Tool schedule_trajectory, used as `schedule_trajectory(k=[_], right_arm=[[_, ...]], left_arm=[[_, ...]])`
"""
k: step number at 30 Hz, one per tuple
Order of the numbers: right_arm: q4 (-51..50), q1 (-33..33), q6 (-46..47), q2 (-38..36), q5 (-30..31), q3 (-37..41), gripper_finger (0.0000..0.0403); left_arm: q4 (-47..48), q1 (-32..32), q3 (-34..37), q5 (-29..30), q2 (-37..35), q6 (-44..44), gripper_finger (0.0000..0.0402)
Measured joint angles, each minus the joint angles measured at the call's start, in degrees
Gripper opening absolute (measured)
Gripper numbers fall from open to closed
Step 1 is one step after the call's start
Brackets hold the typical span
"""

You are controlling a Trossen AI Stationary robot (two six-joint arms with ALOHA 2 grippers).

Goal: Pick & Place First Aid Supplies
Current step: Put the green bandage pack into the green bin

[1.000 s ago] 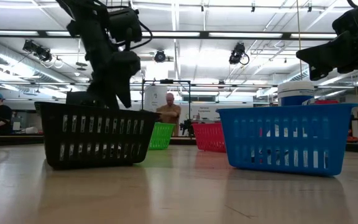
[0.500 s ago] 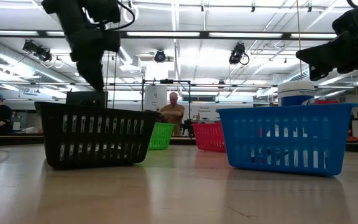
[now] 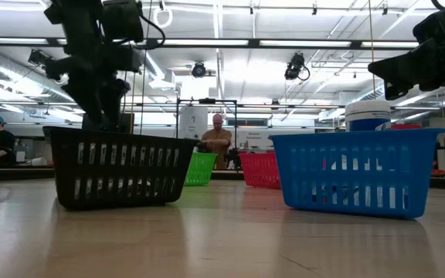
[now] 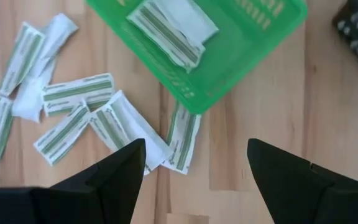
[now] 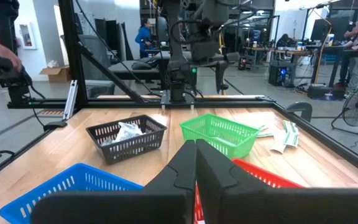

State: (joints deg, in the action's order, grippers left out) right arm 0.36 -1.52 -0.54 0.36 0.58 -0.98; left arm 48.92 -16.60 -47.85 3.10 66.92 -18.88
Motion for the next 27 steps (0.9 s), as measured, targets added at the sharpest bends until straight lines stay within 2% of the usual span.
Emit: schedule_trajectory(k=[4, 13, 19, 27], right_arm=[[0.0, 0.0, 0.0, 0.0, 0.0, 0.0, 0.0013], [0.0, 0.0, 0.0, 0.0, 0.0, 0.0, 0.0013], [0.0, 0.0, 0.0, 0.0, 0.0, 0.0, 0.0013], [0.0, 0.0, 0.0, 0.0, 0.0, 0.0, 0.0013]], left_arm=[[-3.1, 0.0, 3.4, -0.4, 0.0, -3.2, 0.0291], [-8.9, -1.5, 8.4, -0.7, 0.0, -4.3, 0.0291], [-9.7, -5.5, 8.8, -9.8, 2.3, -6.0, 0.0291], [-12.7, -9.4, 9.0, -11.3, 6.8, -12.1, 0.0291]])
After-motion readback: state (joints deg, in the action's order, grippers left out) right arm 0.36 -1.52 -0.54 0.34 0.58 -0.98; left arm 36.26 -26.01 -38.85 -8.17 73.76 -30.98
